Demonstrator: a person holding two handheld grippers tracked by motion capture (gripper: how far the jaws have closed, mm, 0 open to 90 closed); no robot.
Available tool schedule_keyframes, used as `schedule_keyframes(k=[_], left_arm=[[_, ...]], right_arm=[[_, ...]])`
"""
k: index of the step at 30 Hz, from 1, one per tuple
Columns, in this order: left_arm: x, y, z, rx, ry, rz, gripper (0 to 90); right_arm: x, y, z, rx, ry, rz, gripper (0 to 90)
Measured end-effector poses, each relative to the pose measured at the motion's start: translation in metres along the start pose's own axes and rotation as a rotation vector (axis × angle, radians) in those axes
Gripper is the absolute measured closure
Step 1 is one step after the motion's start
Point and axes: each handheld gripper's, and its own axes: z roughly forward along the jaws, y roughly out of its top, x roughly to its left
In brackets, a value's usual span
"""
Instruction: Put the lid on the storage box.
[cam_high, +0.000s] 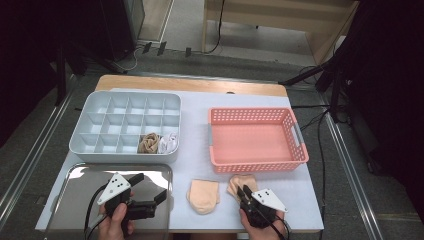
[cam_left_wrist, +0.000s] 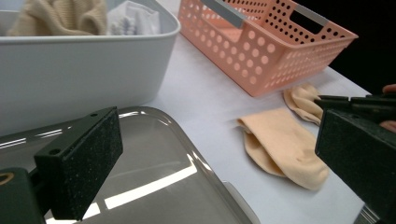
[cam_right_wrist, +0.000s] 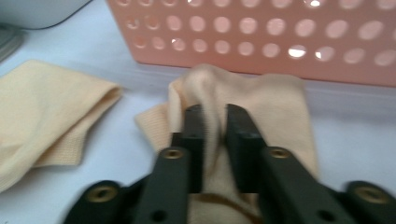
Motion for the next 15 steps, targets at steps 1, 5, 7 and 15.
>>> schedule_keyframes(k=[1, 5, 7, 15], left_arm=[[-0.002, -0.001, 0.001, 0.002, -0.003, 0.001, 1.5], [-0.004, -0.001, 0.002, 0.006, -0.020, 0.005, 1.5], [-0.004, -0.001, 0.003, 0.007, -0.022, 0.010, 1.5], [-0.003, -0.001, 0.004, 0.008, -0.028, 0.001, 1.5]], right_arm=[[-0.003, 0.000, 0.000, -0.001, 0.011, 0.019, 85.1], [-0.010, 0.002, -0.005, -0.006, 0.017, 0.040, 87.2], [-0.015, 0.004, -0.013, -0.022, 0.009, 0.064, 87.3], [-0.053, 0.008, -0.040, -0.082, -0.049, 0.152, 87.4]])
